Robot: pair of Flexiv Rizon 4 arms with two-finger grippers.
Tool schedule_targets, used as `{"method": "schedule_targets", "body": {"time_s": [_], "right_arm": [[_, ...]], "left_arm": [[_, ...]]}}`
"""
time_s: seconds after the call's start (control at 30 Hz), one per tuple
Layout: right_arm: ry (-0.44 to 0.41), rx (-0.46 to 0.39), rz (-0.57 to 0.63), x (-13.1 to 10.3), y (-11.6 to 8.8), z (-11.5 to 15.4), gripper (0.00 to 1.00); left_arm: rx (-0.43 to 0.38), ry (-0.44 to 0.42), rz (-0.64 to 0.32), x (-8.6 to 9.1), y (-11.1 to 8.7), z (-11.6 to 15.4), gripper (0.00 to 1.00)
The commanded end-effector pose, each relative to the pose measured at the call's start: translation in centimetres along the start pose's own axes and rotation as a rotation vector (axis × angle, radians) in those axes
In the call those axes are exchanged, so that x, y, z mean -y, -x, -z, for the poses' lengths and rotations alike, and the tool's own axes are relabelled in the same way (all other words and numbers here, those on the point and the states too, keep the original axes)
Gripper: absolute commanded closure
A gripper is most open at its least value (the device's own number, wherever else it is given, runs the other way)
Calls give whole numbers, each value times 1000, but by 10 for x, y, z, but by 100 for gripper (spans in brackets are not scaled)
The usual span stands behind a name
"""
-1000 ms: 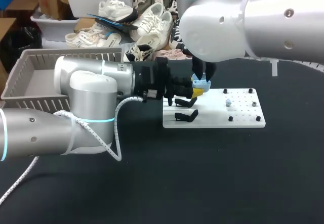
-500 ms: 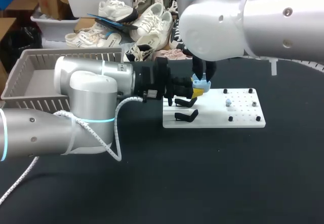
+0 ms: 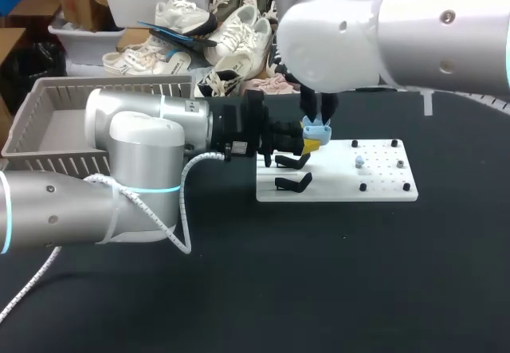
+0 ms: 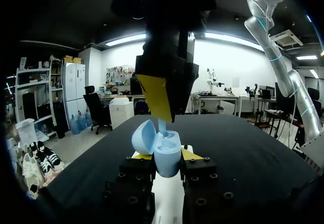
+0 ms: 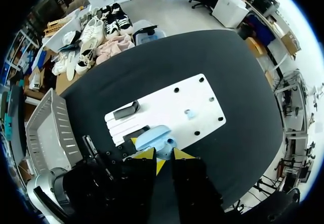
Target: Pick up each earbud case from the left stands, insert the matching earbuds, close the lid, and place the case in the box.
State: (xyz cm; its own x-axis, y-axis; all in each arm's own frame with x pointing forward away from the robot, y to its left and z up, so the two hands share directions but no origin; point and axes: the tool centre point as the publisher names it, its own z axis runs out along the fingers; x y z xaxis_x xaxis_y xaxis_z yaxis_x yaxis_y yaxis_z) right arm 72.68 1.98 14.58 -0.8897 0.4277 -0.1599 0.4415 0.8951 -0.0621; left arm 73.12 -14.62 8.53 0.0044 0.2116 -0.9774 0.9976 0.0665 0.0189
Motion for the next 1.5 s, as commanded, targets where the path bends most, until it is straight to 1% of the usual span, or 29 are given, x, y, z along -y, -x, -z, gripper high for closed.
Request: {"method": "schedule_targets", "body": {"time_s": [0.03, 0.67, 1.5], "right_arm": [[-5, -7, -1, -3, 1, -1, 100], [-1, -23, -10, 1, 2, -4, 100], [-7, -39, -23, 5, -2, -10, 100]], "left_arm": [[2, 3, -1, 1, 0, 0, 100], [2, 3, -1, 1, 0, 0, 100], [2, 3, -1, 1, 0, 0, 100]]}}
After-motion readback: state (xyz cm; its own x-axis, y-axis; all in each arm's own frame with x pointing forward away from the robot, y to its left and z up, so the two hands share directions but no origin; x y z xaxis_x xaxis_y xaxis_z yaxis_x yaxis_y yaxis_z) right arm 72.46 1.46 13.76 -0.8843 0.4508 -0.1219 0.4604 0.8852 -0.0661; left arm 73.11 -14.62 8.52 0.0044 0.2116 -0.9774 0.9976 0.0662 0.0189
